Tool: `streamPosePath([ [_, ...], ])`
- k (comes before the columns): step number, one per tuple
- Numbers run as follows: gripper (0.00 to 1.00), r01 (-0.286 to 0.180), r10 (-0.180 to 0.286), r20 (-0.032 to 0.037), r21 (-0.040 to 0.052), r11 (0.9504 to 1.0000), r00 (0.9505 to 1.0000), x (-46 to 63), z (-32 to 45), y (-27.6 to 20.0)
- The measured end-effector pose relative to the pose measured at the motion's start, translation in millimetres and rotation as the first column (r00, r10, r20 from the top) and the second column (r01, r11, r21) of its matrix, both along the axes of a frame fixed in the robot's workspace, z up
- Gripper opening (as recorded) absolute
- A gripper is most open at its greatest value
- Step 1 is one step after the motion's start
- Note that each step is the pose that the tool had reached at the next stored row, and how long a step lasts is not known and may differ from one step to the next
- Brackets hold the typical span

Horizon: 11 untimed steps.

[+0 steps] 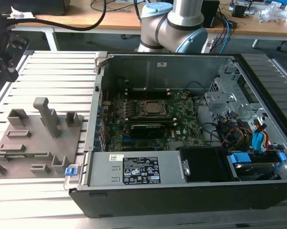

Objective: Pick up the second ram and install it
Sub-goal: 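Reach for the second ram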

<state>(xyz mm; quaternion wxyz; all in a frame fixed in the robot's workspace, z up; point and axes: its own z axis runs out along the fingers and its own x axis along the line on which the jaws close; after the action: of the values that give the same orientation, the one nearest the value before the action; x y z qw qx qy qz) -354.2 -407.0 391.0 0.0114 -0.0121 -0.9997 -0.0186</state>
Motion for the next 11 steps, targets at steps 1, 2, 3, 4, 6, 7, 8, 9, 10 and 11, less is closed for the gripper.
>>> streamPosePath([
  [1,0.11,0.0,0.0,0.0003,0.0002,1.0,1.0,-2.1,-0.1,-3.4],
  [2,0.11,0.0,0.0,0.0003,0.0001,1.0,1.0,-4.2,-0.1,-7.4],
  [3,0.11,0.0,0.0,0.0004,0.0002,1.0,1.0,-5.6,-0.2,-9.8],
  [4,0.11,0.0,0.0,0.0005,0.0001,1.0,1.0,-7.0,-0.3,-12.8],
  [6,0.11,-0.001,0.001,0.0005,0.0001,1.0,1.0,-8.5,-0.5,-19.6],
  [7,0.11,-0.001,0.001,0.0005,0.0001,1.0,1.0,-8.8,-0.6,-21.8],
  [8,0.11,-0.001,0.001,0.0005,0.0002,1.0,1.0,-9.1,-0.7,-24.0],
  [9,0.11,-0.001,0.001,0.0005,0.0001,1.0,1.0,-9.2,-0.7,-25.6],
  [10,0.11,-0.002,0.002,0.0005,0.0002,1.0,1.0,-9.4,-0.8,-27.7],
  [11,0.11,-0.002,0.002,0.0005,0.0001,1.0,1.0,-9.5,-0.8,-29.0],
])
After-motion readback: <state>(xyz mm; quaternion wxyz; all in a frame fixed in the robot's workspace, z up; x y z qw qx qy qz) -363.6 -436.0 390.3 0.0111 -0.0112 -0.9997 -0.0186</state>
